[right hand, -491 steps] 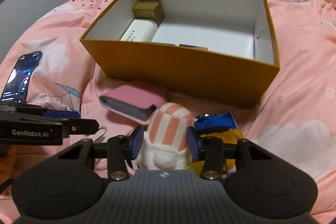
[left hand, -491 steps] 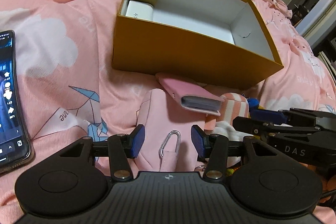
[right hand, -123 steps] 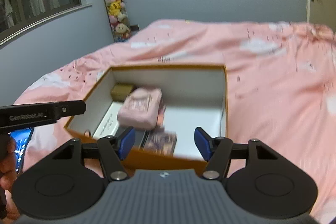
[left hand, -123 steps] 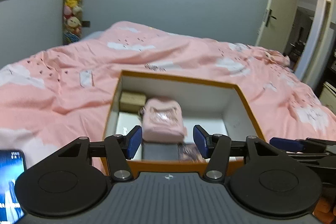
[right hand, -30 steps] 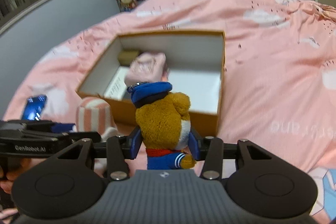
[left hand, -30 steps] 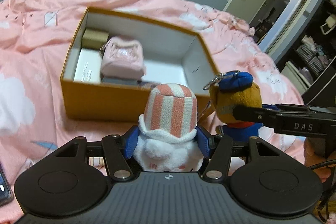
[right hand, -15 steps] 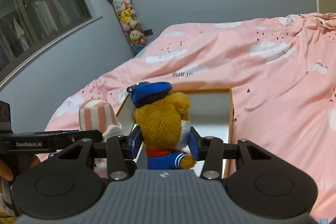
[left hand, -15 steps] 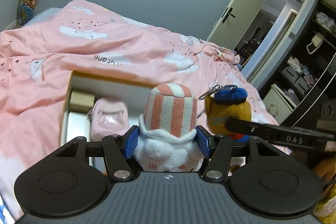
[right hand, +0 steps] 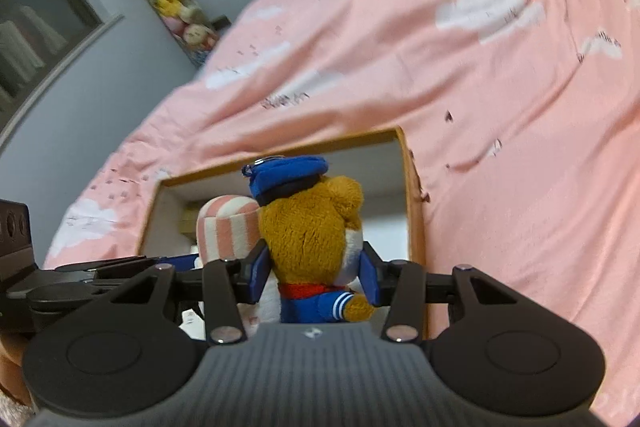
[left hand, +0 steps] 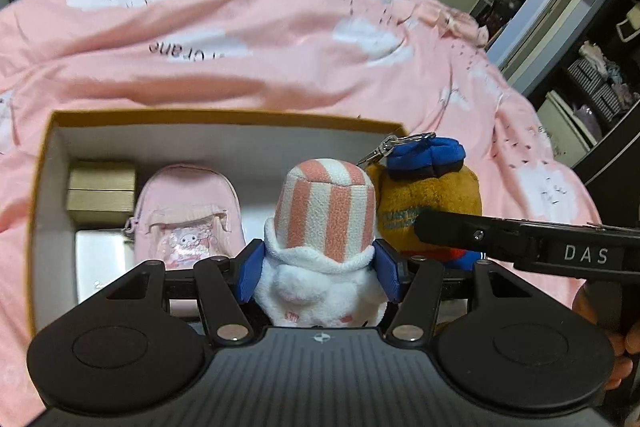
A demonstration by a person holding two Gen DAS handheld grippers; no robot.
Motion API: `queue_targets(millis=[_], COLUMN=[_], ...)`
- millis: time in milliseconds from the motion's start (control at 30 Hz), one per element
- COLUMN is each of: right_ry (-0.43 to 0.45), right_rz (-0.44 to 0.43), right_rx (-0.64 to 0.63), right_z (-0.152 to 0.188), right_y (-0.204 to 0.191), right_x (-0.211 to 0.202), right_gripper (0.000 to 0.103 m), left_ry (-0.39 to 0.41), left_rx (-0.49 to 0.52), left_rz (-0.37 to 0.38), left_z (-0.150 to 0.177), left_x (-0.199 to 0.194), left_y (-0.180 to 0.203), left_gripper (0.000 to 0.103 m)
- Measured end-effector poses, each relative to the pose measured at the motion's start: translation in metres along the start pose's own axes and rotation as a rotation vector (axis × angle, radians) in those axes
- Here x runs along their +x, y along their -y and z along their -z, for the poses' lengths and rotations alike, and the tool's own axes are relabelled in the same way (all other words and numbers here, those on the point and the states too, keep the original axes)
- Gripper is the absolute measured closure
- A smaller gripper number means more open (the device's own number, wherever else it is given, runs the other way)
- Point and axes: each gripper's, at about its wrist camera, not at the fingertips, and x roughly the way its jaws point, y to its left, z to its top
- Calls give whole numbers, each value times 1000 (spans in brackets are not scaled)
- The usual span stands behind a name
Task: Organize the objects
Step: 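Carry both plush keychains over the orange box with both tools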
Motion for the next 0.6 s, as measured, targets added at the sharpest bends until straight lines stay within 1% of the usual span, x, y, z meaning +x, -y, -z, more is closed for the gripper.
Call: queue_targets(millis=[100, 267, 367, 467, 600], right_ry=[-19, -30, -35, -37, -21], right_rz=[28, 66, 76, 73, 81], right_rx=[-1, -31, -32, -21, -40], right_z=[-3, -6, -8, -9, -11], right_y=[3, 3, 5, 7, 5], right_x=[16, 34, 41, 47, 50], right_gripper=[55, 55, 54, 54, 54], left_ry=[2, 51, 80, 121, 156], left_rx=[-26, -78, -134, -163, -214], left_rz=[-14, -46, -42, -46, -11], left_z=[-1, 5, 6, 8, 11], left_x=[12, 24, 28, 31, 33], left_y=[-6, -10, -17, -20, -30], left_gripper=[36, 36, 35, 34, 32])
